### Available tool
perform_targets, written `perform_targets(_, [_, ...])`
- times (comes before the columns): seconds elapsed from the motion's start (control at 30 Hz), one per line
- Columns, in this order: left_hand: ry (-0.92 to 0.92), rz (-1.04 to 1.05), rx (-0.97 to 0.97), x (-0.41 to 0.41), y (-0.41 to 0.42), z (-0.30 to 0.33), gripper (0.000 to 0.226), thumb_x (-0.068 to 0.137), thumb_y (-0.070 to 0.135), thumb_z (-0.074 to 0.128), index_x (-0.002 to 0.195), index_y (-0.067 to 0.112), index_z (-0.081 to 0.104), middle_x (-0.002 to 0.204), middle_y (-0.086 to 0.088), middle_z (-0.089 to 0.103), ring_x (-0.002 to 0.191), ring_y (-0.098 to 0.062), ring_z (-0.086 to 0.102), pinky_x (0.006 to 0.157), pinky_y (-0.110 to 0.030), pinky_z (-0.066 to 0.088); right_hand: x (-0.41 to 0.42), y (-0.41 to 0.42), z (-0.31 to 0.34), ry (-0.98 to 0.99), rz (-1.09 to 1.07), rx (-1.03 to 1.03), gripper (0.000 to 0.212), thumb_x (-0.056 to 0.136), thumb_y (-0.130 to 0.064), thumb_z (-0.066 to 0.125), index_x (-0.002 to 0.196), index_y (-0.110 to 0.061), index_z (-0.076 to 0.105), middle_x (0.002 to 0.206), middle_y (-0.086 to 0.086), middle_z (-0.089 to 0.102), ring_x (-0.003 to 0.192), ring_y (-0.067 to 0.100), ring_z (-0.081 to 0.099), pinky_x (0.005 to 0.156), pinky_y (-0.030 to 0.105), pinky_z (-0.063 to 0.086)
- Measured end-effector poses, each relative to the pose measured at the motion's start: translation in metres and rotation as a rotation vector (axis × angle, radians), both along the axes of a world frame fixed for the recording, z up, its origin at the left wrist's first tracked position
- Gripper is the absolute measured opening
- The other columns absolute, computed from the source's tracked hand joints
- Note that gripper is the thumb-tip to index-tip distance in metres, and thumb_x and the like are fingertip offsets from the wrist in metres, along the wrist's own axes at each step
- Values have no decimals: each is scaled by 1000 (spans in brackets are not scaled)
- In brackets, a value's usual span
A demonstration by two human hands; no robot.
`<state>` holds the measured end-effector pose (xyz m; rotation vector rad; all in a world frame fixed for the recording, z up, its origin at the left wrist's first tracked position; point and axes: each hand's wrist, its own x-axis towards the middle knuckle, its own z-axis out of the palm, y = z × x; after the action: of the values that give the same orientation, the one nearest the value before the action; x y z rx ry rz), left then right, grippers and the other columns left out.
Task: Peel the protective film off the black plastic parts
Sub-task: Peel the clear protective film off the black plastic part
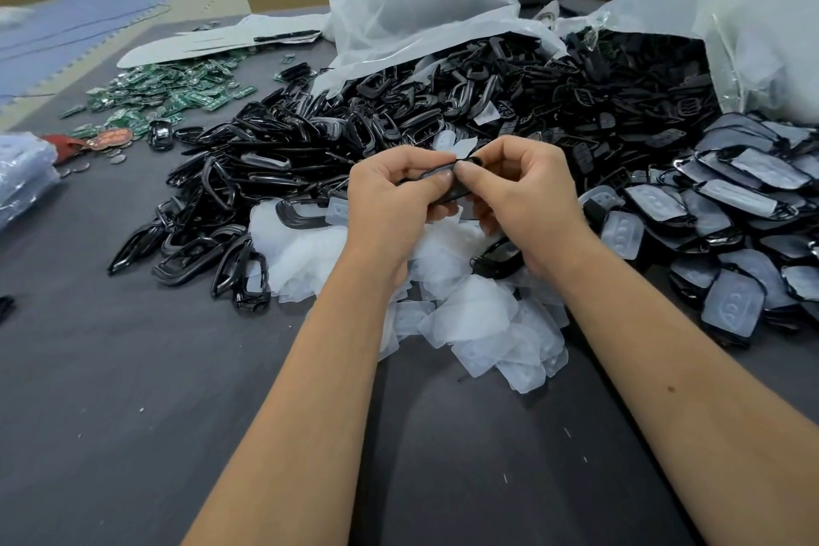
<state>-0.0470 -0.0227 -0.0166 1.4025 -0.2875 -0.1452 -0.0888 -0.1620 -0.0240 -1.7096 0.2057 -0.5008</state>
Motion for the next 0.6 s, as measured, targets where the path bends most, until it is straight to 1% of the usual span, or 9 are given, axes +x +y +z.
perform_targets(0.1, [29,0,-9,1,1,1,23,89,-14,64,88,5,76,72,-5,75,64,-13,72,52,-17,49,0,0,2,21,51,94,8,92,-6,76,85,-7,72,67,3,70,56,14,63,46,26,50])
perform_targets(0.23, [32,-3,-10,1,1,3,24,89,-14,65,88,6,77,71,-3,75,63,-11,71,52,-17,49,0,0,4,-6,50,123,16,91,-2,75,79,-12,73,67,3,71,57,14,64,47,26,53])
perform_targets(0.33, [34,-8,-1,2,3,4,23,90,-12,66,89,8,78,75,-5,75,68,-14,71,55,-18,51,0,1,4,-14,28,125,16,91,-2,74,79,-11,73,66,2,69,56,14,63,49,28,55])
perform_targets(0.43, [6,-12,6,3,8,5,23,89,-11,69,96,8,79,81,-7,73,73,-17,70,62,-19,55,0,0,3,-19,-4,102,9,93,-4,74,85,-6,73,60,-1,67,51,13,63,49,28,56])
perform_targets(0.53, [-45,15,32,4,10,4,24,87,-13,71,99,7,78,72,2,71,71,-16,72,67,-23,60,-1,-2,3,-21,-12,36,6,94,-6,75,88,-5,73,59,-1,67,50,14,64,49,29,58])
perform_targets(0.6, [-44,38,56,4,10,4,24,86,-13,73,98,6,79,70,4,71,68,-19,73,67,-24,60,-1,-3,3,-33,-4,-29,3,93,-5,75,92,-7,74,61,0,68,51,16,66,48,31,58])
